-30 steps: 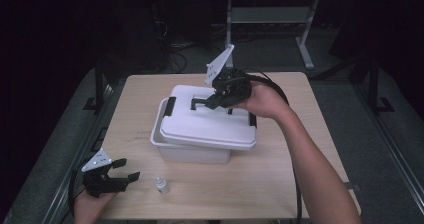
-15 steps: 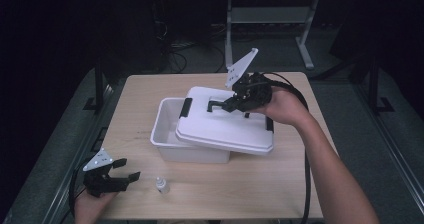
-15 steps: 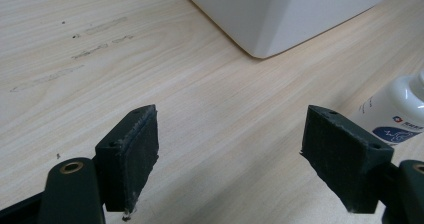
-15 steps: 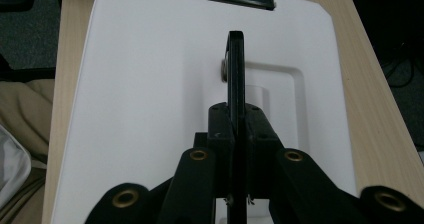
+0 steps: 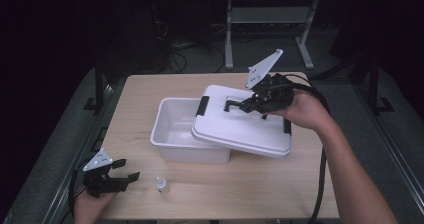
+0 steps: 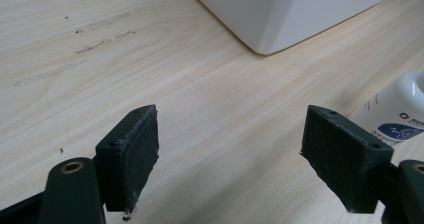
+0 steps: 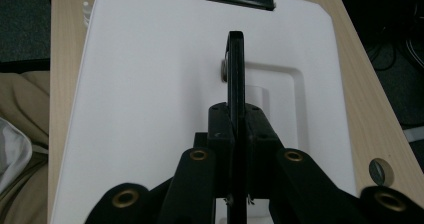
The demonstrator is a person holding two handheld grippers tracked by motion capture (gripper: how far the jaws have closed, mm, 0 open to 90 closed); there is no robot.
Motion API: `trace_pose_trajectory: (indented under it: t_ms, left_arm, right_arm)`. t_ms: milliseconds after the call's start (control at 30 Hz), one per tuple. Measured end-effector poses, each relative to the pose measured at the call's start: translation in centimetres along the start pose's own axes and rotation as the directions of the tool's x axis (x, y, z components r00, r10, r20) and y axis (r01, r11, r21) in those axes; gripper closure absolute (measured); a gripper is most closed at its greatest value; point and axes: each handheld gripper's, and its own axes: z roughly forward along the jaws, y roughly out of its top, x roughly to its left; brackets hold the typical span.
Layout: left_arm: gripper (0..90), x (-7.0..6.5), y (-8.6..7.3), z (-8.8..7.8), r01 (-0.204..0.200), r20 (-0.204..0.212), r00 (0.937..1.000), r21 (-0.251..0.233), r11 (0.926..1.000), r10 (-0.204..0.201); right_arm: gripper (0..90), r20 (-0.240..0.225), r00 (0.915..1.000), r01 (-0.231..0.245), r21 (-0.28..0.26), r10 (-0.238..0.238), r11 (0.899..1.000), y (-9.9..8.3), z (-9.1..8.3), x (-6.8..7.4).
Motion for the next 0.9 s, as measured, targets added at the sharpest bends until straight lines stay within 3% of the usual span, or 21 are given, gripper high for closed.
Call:
trace_pose_trajectory:
  t_ms: [367,900]
  left_arm:
    - [22.7,-0.1,0.0,0.0,-0.009,0.001,1.0,0.007,0.9999,0.009]
    - [22.7,-0.2,0.1,0.1,-0.014,0.001,0.9999,0.013,0.9998,0.014]
  right_arm:
    - [83.8,0.021,0.9994,-0.027,0.002,0.027,1.0,-1.6,-1.5,0.2]
    - [83.8,0.052,0.9945,-0.091,-0.005,0.091,0.996,-5.5,-3.2,0.4]
